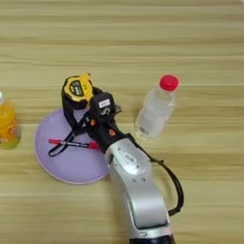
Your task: Move the objects on the table
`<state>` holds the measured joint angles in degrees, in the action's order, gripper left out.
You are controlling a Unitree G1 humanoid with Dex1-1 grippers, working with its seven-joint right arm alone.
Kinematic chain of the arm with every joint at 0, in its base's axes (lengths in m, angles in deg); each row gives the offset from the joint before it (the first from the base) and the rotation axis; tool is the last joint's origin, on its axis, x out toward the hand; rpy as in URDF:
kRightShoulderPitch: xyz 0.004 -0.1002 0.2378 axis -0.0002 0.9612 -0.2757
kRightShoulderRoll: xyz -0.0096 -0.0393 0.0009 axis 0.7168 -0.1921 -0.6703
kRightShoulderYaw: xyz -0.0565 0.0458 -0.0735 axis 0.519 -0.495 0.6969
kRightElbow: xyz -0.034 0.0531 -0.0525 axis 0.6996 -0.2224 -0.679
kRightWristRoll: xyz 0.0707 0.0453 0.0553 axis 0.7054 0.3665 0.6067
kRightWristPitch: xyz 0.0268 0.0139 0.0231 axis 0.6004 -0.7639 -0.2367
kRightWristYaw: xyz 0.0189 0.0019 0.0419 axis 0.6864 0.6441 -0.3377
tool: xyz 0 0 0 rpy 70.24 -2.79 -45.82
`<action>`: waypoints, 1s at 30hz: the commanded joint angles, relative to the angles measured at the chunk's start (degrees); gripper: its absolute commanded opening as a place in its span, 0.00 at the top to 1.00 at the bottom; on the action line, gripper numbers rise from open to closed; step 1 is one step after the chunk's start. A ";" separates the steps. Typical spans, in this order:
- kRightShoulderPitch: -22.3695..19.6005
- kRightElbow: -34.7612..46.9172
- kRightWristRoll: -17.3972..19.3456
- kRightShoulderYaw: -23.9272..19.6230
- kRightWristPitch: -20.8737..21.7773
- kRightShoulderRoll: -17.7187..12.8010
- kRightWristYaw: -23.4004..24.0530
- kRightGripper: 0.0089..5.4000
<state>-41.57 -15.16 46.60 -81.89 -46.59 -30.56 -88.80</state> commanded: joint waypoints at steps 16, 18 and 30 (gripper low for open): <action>-8.29 12.80 3.41 -4.29 -4.45 -1.57 1.95 0.23; -8.20 14.48 3.93 -4.96 -5.41 -1.97 2.09 0.23; -3.04 22.52 5.79 -8.97 -9.65 -4.67 1.92 0.23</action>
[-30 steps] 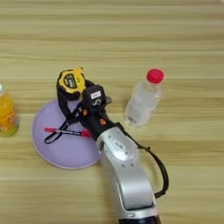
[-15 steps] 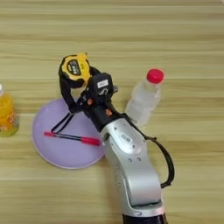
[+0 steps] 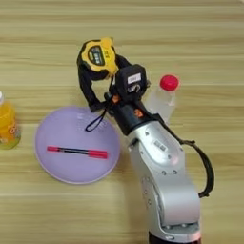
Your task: Move the objects on the table
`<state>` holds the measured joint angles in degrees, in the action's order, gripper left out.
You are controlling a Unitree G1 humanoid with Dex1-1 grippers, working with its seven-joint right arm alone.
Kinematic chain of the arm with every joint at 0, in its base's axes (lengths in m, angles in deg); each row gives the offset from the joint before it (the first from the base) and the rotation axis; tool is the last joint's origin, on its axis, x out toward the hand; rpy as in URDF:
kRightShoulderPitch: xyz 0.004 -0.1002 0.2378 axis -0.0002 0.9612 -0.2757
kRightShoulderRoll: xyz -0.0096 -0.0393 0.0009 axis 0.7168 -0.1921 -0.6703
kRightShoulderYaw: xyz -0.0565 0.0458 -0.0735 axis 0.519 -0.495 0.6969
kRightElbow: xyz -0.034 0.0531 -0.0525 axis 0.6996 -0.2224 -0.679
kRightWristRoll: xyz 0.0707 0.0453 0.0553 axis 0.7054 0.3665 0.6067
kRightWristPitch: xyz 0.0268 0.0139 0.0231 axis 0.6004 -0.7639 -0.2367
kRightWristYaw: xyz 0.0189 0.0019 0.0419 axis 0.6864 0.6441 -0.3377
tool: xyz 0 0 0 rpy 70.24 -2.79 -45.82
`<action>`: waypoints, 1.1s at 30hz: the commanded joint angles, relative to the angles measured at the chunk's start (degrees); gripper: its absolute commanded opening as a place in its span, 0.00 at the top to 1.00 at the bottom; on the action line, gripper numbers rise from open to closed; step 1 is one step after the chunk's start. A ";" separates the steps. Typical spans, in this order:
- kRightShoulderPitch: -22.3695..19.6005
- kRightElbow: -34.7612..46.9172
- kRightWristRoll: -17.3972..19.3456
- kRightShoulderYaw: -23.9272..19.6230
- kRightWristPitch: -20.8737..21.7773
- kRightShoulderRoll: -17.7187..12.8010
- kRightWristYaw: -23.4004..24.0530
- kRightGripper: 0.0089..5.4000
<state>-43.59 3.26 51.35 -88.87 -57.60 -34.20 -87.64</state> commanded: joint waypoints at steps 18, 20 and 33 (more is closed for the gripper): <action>14.58 13.20 4.31 -10.47 -0.57 -4.67 -0.95 0.23; 15.87 13.04 4.30 -11.14 -0.17 -4.71 -1.21 0.23; 23.55 13.20 5.32 -17.35 2.82 -3.11 -1.16 0.23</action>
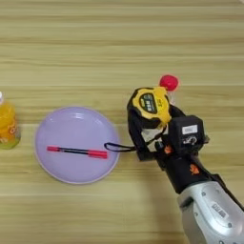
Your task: Move the objects on the table
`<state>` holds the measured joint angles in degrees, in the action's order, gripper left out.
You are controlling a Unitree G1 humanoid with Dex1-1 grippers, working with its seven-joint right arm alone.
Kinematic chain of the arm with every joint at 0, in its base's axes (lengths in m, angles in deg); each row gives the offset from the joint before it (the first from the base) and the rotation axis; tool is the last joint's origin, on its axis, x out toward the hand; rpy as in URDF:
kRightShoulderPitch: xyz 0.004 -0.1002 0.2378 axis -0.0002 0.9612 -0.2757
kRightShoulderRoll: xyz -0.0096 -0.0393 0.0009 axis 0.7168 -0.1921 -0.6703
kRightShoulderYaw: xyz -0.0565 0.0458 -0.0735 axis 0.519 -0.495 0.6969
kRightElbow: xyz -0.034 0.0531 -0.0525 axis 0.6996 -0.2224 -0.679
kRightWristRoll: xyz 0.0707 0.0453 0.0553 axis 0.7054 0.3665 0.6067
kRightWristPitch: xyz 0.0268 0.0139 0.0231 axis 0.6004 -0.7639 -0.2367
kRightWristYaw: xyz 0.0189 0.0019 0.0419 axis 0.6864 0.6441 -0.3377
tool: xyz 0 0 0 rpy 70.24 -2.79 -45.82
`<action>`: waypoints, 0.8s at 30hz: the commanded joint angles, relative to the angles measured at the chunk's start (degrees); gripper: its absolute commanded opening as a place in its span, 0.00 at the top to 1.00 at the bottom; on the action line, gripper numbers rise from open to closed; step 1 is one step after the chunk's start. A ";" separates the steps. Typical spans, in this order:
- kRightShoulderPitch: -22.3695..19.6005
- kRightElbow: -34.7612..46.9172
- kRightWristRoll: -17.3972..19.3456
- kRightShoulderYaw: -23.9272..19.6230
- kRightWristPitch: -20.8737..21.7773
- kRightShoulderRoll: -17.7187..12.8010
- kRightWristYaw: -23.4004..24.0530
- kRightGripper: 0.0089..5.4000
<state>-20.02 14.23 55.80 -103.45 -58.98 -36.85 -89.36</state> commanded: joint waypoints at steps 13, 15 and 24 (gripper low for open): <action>2.37 -2.72 1.81 -10.67 5.45 -1.07 0.61 0.23; 2.13 -4.09 1.62 -11.81 5.50 -1.33 0.81 0.23; -0.61 -9.09 -1.19 -12.87 3.29 -2.80 3.34 0.23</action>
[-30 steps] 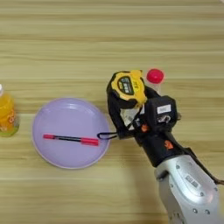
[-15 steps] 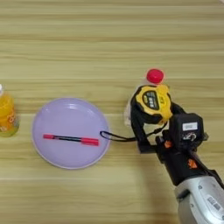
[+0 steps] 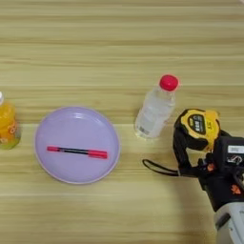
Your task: Move the objects on the table
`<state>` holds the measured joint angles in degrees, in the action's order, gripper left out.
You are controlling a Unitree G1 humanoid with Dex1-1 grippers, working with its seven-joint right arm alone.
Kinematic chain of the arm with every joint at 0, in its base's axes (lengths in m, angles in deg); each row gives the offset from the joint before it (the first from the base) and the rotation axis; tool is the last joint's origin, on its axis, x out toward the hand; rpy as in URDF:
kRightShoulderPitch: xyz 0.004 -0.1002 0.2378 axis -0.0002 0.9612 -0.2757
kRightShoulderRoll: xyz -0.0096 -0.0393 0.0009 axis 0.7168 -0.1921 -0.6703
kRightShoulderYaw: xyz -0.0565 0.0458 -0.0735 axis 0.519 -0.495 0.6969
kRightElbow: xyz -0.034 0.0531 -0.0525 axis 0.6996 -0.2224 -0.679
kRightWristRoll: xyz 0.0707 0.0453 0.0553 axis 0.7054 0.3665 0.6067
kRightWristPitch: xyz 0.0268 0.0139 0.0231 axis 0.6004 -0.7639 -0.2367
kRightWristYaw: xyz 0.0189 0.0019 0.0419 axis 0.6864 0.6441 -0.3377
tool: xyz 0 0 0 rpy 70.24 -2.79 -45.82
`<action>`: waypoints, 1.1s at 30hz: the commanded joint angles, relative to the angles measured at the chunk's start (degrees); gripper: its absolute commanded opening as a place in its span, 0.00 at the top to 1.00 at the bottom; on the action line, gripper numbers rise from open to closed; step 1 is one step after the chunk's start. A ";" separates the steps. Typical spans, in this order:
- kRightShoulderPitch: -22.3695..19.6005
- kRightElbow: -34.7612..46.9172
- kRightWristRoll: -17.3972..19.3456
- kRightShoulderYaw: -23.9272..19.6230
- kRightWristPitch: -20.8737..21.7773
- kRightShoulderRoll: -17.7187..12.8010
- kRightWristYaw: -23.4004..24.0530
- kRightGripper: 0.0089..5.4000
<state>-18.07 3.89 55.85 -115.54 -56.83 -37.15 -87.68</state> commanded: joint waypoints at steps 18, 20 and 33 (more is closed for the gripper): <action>-11.48 -19.87 -5.39 2.52 7.30 -5.16 0.49 0.23; -12.24 -22.31 -5.70 2.55 8.31 -5.25 0.47 0.23; -13.70 -29.26 -8.13 3.63 10.72 -6.21 0.84 0.26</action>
<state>-29.79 -26.66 48.51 -111.87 -48.18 -40.76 -87.76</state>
